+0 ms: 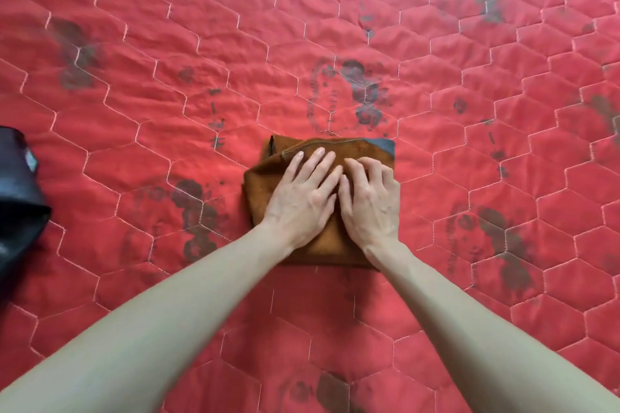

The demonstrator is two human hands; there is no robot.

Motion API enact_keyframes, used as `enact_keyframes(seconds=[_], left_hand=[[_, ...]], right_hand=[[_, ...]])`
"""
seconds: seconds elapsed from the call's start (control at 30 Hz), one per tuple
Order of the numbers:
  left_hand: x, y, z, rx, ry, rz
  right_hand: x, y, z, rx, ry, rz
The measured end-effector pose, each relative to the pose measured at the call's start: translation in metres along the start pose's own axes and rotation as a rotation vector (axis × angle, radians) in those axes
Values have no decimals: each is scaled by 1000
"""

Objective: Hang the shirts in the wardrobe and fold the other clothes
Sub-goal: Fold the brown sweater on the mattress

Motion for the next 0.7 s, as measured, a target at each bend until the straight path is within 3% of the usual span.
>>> enact_keyframes(seconds=[0.1,0.33,0.4,0.5,0.6,0.7], left_hand=[[22,-9,25,105,-15,-121],[50,-26,21,76,-55,-496],[66,-39,20,60,-125,-675],[87,-72,22,61,-279,-1007],[89,-82,15,45,-321,-1060],[94,-79,16,16,-515,-1106]], right_hand=[[8,-11,32,126,-56,-46],[-23,-11,49,247,0,205],[-26,-9,44,211,41,250],[-49,-16,37,185,191,487],[-62,-22,33,186,321,654],[-69,-29,34,177,416,738]])
Point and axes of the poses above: each hand's wrist, its own y-axis towards the middle knuckle, its own z-axis out of the palm, x = y × z, the point moved 9 cm from there along y, towards the middle knuckle, and after that the axes turned 4 degrees about -z, right-handed, at the moved point
